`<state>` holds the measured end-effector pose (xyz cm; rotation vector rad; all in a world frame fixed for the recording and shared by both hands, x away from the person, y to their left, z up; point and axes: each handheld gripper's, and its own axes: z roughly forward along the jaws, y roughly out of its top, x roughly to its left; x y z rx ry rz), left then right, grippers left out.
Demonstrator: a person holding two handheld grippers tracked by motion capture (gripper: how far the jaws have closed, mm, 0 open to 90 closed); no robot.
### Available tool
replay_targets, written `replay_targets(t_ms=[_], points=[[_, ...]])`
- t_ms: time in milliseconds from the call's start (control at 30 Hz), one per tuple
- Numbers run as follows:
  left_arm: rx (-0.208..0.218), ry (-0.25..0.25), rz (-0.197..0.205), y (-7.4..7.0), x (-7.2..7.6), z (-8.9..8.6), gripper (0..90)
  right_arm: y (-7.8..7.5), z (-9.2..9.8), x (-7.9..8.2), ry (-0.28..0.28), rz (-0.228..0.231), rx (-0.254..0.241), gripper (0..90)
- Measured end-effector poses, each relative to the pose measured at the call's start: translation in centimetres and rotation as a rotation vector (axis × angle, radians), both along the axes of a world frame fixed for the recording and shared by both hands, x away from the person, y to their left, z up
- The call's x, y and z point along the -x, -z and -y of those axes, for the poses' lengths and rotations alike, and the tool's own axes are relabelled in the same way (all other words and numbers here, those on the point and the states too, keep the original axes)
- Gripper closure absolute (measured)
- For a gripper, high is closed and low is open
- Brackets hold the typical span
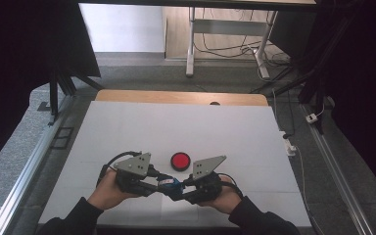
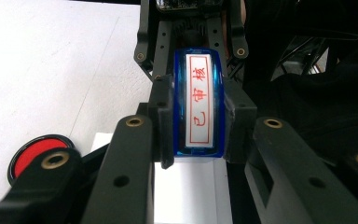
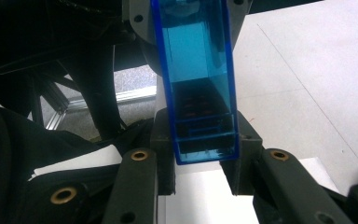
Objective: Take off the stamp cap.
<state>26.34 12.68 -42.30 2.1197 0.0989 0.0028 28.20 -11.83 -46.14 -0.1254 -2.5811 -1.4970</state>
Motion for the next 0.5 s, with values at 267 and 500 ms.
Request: replay_targets(t_ms=[267,500], points=[[0.016,0.006,0.009,-0.16,0.08,-0.09,69.8,-0.08,0.05,0.02,-0.004,-0.01,-0.005,69.4],[0.014,0.008,0.003,-0.13,0.02,-0.11,69.9,-0.07,0.08,-0.08,-0.006,-0.025,-0.003,69.6]])
